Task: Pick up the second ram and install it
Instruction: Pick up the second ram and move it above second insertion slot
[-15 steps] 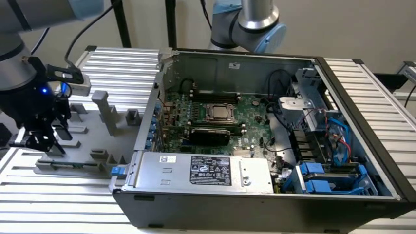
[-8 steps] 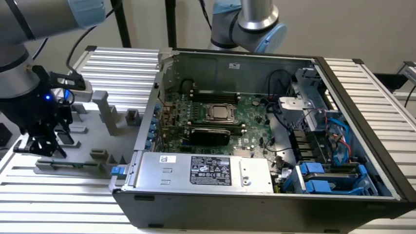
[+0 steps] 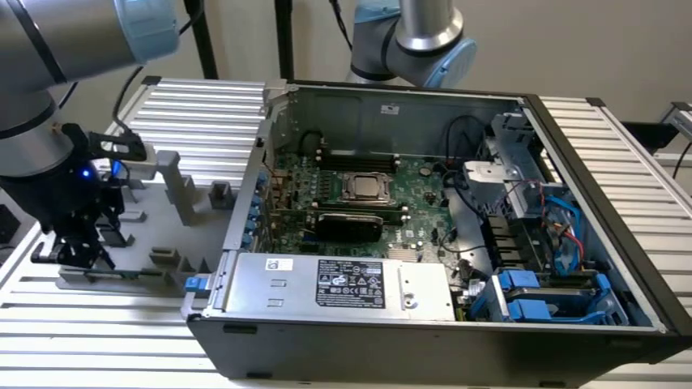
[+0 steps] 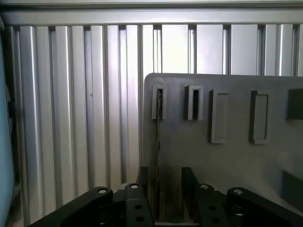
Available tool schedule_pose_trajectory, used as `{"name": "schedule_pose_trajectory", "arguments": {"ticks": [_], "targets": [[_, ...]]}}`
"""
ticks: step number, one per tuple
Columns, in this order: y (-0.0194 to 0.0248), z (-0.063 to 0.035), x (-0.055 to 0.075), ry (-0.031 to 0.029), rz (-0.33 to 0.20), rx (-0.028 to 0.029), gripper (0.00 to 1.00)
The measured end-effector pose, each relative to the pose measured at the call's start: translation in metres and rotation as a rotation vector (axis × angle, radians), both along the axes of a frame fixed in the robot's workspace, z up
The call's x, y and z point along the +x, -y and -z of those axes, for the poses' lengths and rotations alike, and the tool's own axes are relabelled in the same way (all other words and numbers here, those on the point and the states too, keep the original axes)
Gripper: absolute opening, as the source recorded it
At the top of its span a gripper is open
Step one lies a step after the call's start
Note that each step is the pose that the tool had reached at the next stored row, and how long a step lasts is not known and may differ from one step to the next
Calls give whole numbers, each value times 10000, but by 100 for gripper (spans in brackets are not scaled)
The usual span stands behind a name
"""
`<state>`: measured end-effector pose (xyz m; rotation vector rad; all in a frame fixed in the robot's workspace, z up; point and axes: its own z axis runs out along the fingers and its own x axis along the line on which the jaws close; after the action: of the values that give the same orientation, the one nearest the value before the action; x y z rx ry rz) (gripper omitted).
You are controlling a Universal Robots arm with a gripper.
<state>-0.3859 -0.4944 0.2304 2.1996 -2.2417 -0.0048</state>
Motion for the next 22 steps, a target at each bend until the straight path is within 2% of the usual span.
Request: {"name": "schedule_pose_trajectory", "arguments": {"ticks": [13,22], "targets": [[36,235,-1,1,-181,-3,42],[38,313,-9,-2,-191,-4,42]]}}
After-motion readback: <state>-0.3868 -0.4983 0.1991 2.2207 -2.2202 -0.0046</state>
